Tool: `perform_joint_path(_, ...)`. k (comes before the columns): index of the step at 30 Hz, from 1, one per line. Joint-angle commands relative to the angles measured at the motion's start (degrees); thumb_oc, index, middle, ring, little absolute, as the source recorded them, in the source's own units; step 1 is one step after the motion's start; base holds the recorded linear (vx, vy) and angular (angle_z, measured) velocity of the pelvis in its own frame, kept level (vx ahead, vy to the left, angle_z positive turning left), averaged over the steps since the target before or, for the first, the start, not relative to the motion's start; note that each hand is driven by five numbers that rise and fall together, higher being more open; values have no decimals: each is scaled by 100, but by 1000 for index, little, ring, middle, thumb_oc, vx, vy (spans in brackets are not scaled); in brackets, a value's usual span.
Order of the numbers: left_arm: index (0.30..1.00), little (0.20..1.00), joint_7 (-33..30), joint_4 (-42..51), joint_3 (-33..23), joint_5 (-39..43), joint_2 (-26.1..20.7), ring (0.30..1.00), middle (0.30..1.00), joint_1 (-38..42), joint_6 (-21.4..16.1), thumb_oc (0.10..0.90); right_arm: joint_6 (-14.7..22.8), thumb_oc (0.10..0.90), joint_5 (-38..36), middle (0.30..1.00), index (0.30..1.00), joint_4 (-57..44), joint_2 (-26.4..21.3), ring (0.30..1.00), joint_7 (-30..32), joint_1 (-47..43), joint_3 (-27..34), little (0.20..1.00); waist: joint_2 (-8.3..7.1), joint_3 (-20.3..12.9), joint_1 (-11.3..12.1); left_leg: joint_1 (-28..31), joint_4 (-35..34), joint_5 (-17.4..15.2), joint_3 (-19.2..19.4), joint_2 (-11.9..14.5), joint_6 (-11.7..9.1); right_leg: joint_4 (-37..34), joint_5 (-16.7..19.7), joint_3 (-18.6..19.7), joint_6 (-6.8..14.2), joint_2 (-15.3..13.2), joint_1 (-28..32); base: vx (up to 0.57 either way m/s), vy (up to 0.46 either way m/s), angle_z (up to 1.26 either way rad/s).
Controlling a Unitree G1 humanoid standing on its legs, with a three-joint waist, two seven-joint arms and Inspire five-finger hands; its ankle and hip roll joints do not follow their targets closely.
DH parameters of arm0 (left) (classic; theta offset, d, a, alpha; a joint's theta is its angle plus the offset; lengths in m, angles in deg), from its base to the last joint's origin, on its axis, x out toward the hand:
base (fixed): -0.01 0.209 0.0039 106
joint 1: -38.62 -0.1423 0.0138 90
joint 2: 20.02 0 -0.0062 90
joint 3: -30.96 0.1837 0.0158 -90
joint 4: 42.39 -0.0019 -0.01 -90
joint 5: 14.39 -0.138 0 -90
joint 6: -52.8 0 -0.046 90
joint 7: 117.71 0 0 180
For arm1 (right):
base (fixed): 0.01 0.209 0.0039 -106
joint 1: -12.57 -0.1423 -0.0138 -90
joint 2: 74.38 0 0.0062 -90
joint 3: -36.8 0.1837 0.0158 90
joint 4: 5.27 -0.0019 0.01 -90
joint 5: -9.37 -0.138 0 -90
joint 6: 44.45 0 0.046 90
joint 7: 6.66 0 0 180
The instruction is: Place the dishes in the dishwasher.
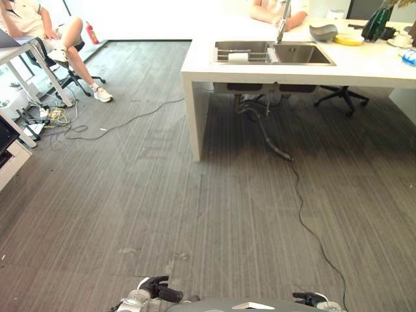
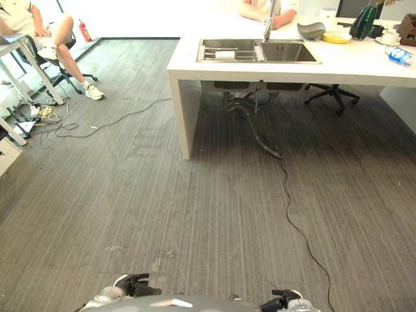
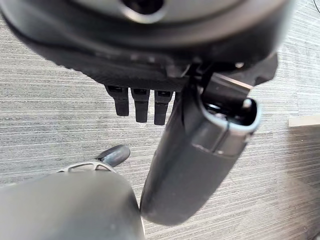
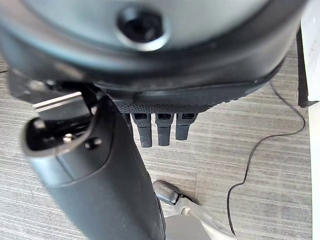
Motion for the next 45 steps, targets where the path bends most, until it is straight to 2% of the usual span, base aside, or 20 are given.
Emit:
perform_joint_path(1,900,900,-55,-242,146,-53,56,900,900,554,-65,800,32,800,-45,900,900,155,-70,900,-58,-614,-221,900,-27,80,40,73,43,-419,-204,11,-214,333,-251,41,735,-553,-83,19,130,-10)
perform_joint_path(7,900,900,-84,-176,158,-5,29,900,900,639,-84,800,41,800,-163,900,900,70,-46,900,-32,-696,-186,900,-17,120,75,91,43,-542,-221,-160,-4,1187,-451,189,814,-791,-439,35,143,-8)
perform_joint_path(10,900,900,-80,-87,100,246,16,900,900,701,-58,800,60,800,-253,900,900,-37,-51,900,-39,-734,-167,900,4,243,93,189,83,-660,-278,-282,187,2390,-555,237,829,-1019,-877,55,198,-9)
perform_joint_path(13,900,900,-141,53,117,299,-76,900,900,856,-53,800,64,800,-172,900,900,-164,-61,900,-45,-756,-306,900,16,382,53,452,78,-827,-309,-351,288,3570,-314,204,814,-1133,-1466,140,149,-2)
perform_joint_path(15,900,900,-139,60,106,307,-101,900,900,873,-49,800,66,800,-180,900,900,-235,-47,900,-41,-736,-313,900,13,405,36,541,60,-872,-303,-356,279,3548,-287,161,806,-1105,-1619,176,19,11)
perform_joint_path(17,900,900,-144,145,142,380,-145,900,900,998,-81,800,88,800,-278,900,900,-332,-140,900,-7,-707,-236,900,43,489,-72,662,70,-957,-415,-367,177,2515,-77,-6,752,-985,-1825,269,-70,9)
perform_joint_path(22,900,900,-196,285,97,457,-244,900,900,1191,-135,800,43,800,-60,900,900,-397,-309,900,-3,-635,-168,900,-40,539,-207,948,204,-1276,-746,-367,-42,764,626,81,1052,-1130,-2113,324,-109,39)
perform_joint_path(24,900,900,-171,353,65,455,-247,900,900,1168,-154,800,55,800,-18,900,900,-399,-357,900,-37,-572,-116,900,24,493,-196,1187,250,-1527,-867,-314,-80,598,732,-82,1170,-1126,-2095,433,-126,20)
perform_joint_path(28,900,900,-128,539,44,512,-239,900,900,1087,-188,800,65,800,60,900,900,-373,-432,900,-107,-501,-99,900,28,360,-247,1404,408,-1632,-1014,-303,-137,791,850,-131,1083,-1182,-2089,447,-181,33)
perform_joint_path(30,900,900,-163,784,43,744,-222,900,900,1081,-230,800,90,800,47,900,900,-303,-451,900,-112,-494,-123,900,196,280,-244,1222,1170,-1294,-1109,-3,-381,985,664,-146,880,-937,-1989,486,-319,50)
perform_joint_path(31,900,900,-186,876,45,855,-227,900,900,1090,-253,800,102,800,56,900,900,-210,-447,900,-108,-491,-140,900,278,254,-246,1096,1576,-881,-1163,149,-547,1069,489,-166,724,-758,-1912,566,-487,23)
perform_joint_path(32,900,900,-169,1139,88,1039,-269,900,900,1088,-250,800,76,800,54,900,900,-38,-444,900,-114,-428,-135,900,302,250,-179,628,2802,-118,-1271,430,-672,1125,100,-222,410,-526,-1600,450,-387,18)
perform_joint_path(33,900,900,-169,1140,88,1039,-269,900,900,1087,-249,800,76,800,54,900,900,-38,-444,900,-114,-429,-135,900,306,247,-187,616,2817,-126,-1281,438,-676,1124,98,-232,407,-521,-1601,446,-427,7)
perform_joint_path(35,900,900,-192,1714,133,1275,-394,900,900,1096,-237,800,69,800,61,900,900,54,-491,900,-65,-320,-94,900,242,339,-82,39,4180,713,-1404,708,-721,1144,-289,-224,33,-296,-1194,333,-331,-19)
perform_joint_path(36,900,900,-193,1718,134,1275,-395,900,900,1094,-235,800,69,800,61,900,900,54,-490,900,-65,-319,-94,900,248,336,-88,27,4197,705,-1415,717,-725,1145,-292,-232,31,-290,-1196,507,-518,-20)
perform_joint_path(37,900,900,-251,2536,135,1523,-628,900,900,1131,-187,800,18,800,95,900,900,138,-616,900,16,-293,-61,900,47,587,167,-1023,5463,556,-1337,773,-487,1028,-617,-101,-210,-131,-670,342,-358,27)
perform_joint_path(42,900,900,-230,3300,50,1779,-802,900,900,1162,-318,800,-7,800,135,900,900,262,-641,900,-10,-225,-40,900,58,581,442,-1807,4453,144,-1263,238,-415,804,-747,69,-50,-11,-221,376,-139,-1)
perform_joint_path(43,900,900,-247,3593,-31,1898,-882,900,900,1144,-366,800,10,800,74,900,900,285,-654,900,-19,-187,30,900,80,567,524,-1854,3729,125,-1066,279,-418,679,-799,90,34,38,-68,456,-22,-50)
perform_joint_path(44,900,900,-230,4030,-200,2059,-1024,900,900,1103,-425,800,33,800,5,900,900,316,-676,900,-38,-166,138,900,127,539,678,-1870,2177,112,-751,203,-356,566,-892,73,153,112,167,456,-22,-62)
perform_joint_path(45,900,900,-230,4030,-200,2059,-1024,900,900,1103,-425,800,33,800,5,900,900,316,-676,900,-38,-166,138,900,126,541,679,-1865,2173,113,-749,202,-356,566,-892,74,153,111,169,457,5,-61)
